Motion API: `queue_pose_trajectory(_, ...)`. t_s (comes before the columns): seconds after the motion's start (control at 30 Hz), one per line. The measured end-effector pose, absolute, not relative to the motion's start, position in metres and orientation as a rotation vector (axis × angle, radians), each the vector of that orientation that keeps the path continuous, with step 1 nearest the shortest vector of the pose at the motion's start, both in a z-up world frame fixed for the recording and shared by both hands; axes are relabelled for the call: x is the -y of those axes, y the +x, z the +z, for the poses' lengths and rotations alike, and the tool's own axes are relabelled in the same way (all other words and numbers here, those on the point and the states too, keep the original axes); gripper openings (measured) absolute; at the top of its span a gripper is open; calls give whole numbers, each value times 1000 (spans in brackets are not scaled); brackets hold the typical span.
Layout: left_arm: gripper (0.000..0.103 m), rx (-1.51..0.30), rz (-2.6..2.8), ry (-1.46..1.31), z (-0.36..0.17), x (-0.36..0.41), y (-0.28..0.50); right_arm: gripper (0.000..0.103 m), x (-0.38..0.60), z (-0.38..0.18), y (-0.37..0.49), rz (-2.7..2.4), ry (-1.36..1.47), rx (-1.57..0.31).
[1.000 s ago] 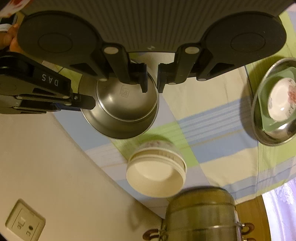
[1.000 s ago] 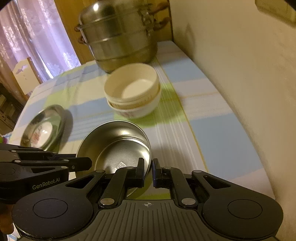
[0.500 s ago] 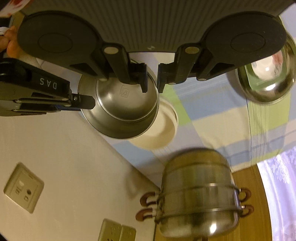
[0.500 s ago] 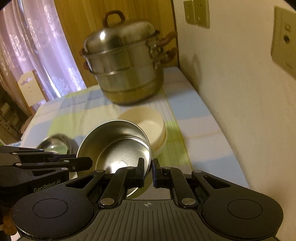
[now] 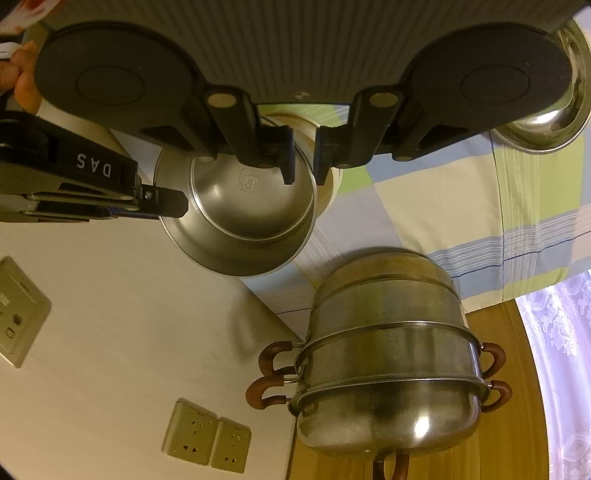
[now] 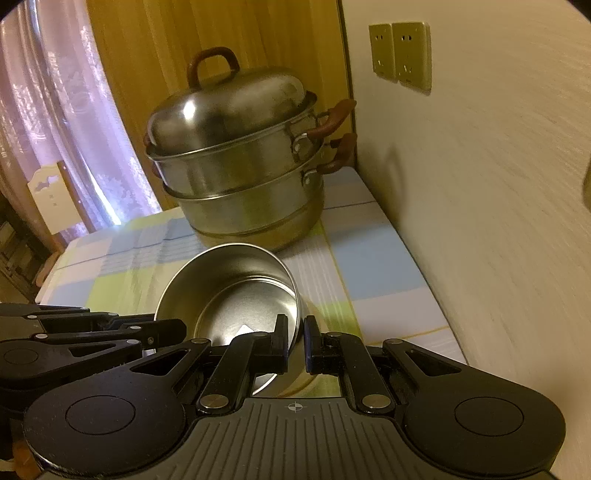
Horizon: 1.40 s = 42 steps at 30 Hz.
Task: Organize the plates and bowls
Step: 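Carry the steel bowl over and lower it into the cream bowl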
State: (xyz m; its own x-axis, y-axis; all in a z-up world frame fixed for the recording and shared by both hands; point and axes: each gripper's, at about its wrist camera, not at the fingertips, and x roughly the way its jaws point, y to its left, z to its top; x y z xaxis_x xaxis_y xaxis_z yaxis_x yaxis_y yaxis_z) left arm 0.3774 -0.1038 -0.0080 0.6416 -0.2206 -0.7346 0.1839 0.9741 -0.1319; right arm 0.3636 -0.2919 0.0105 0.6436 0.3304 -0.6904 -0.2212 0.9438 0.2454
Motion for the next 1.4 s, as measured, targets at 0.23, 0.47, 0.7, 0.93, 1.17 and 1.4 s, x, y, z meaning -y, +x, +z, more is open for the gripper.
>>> queue_pose_trajectory(0.23,8,-874,-219,-41,-23,105,393,8,293,-6,380,308,157,-844)
queue_pose_trajectory(0.47,8,-894,-211,-46,-33,105,404,8,293,-20,391,309,161,-861)
queue_pose_trajectory(0.7,8,-917,-208,-49,-42,104,410,8,292,-30,395,308,163,-886)
queue_pose_trajectory(0.93,9,-937,-206,-56,-48,104,413,8,292,-36,399,307,168,-903)
queue_pose_trajectory(1.17,10,-945,-204,-55,-51,105,416,8,293,-39,400,309,173,-906)
queue_pose_trajectory(1.4,10,-939,-201,-51,-50,105,416,8,294,-39,401,296,181,-912)
